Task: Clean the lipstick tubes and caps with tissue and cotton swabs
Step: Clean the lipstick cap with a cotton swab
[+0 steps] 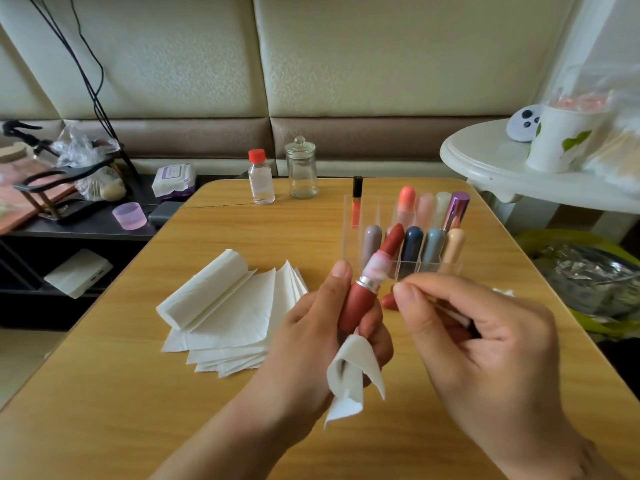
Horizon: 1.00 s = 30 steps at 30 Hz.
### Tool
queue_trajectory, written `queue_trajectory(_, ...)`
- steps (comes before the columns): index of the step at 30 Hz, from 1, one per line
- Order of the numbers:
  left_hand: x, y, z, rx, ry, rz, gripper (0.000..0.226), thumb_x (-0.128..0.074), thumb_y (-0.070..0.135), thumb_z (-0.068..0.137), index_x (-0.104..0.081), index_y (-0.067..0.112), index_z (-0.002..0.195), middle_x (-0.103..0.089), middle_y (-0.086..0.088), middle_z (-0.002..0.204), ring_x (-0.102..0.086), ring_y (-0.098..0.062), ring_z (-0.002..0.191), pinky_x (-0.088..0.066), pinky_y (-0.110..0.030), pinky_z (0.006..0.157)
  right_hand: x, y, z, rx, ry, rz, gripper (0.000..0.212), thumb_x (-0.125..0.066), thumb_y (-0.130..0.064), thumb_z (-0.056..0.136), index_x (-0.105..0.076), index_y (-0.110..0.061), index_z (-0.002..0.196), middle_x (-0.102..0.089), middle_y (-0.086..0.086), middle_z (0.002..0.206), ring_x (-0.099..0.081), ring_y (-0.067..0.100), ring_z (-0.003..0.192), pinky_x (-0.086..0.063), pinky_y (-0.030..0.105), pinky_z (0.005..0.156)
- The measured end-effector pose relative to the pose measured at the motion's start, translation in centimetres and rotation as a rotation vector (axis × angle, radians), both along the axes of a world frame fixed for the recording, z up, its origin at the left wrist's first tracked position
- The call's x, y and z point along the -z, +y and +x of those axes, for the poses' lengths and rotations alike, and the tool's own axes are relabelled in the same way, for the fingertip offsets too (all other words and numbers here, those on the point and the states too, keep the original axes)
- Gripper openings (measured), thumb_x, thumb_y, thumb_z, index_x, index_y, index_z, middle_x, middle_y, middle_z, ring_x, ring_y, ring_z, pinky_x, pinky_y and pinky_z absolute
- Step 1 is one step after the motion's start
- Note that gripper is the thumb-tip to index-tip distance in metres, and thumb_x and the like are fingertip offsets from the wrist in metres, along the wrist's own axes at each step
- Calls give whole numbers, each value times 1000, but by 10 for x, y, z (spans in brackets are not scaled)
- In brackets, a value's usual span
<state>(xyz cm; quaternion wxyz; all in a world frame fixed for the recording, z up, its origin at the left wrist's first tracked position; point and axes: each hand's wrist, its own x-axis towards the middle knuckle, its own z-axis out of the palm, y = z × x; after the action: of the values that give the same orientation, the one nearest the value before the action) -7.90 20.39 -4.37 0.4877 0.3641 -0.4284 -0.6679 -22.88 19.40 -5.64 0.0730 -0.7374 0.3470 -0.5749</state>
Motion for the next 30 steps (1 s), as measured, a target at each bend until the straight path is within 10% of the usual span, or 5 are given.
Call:
queue_trajectory(7,1,1,-1,-48,-132,-63,57,-37,62,87,-49,18,52,-44,-7,52,-37,-20,50,-30,-30,53,1,-4,-7,1,-8,14,22,-63,-22,96,-76,-10,83,-66,0,61,-58,12,50,-44,31,46)
queue_trajectory(30,0,3,-4,-297,-321,-414,27,-73,49,81,-73,25,70,-60,13,57,-48,3,53,-36,-9,51,1,-4,-10,89,-34,22,16,-64,-22,94,-76,-15,87,-67,-2,60,-58,11,52,-43,26,47)
